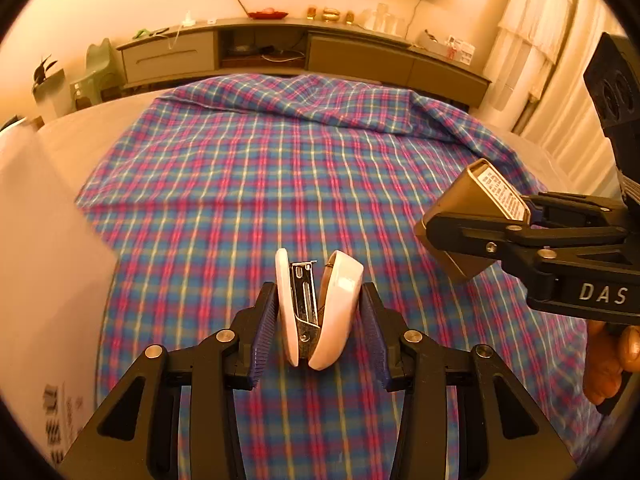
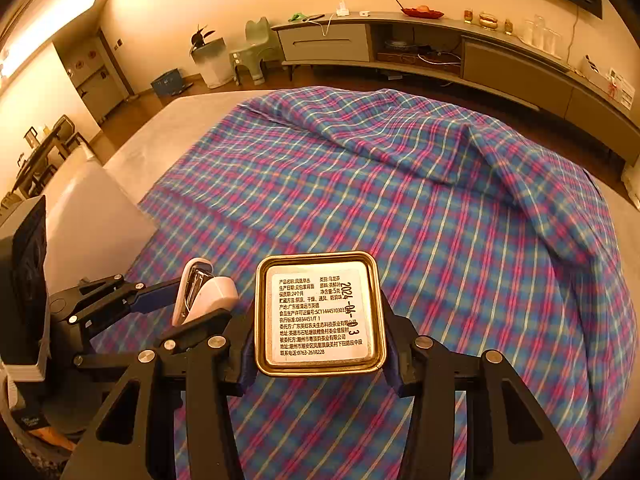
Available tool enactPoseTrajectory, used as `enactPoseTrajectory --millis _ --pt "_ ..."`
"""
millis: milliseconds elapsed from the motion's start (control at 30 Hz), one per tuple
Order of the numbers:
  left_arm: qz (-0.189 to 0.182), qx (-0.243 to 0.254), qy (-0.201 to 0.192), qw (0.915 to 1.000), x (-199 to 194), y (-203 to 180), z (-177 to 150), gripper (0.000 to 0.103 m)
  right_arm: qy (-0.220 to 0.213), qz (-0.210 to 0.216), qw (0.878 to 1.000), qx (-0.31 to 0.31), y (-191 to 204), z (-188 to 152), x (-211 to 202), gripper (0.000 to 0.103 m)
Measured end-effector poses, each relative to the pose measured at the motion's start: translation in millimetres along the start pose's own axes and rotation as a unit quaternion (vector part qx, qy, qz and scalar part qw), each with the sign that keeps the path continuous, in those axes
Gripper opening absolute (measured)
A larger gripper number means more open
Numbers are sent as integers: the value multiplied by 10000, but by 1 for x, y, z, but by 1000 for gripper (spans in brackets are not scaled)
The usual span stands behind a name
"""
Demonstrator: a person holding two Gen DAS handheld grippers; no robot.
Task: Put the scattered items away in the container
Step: 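Grasp the white stapler with the left tool while the right tool grasps the gold tin, then carry the stapler and gold tin over the white box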
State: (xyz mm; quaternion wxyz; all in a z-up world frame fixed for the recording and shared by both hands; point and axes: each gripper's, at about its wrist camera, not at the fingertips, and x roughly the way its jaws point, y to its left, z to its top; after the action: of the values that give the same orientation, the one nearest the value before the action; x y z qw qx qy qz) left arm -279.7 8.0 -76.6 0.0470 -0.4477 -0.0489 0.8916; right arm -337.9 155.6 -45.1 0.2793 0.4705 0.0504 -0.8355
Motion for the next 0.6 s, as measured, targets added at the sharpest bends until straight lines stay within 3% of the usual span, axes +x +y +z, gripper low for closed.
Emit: enactPoseTrajectory --millis 600 --pt "89 164 77 9998 -77 5 -63 42 -208 437 9986 232 71 -67 -58 50"
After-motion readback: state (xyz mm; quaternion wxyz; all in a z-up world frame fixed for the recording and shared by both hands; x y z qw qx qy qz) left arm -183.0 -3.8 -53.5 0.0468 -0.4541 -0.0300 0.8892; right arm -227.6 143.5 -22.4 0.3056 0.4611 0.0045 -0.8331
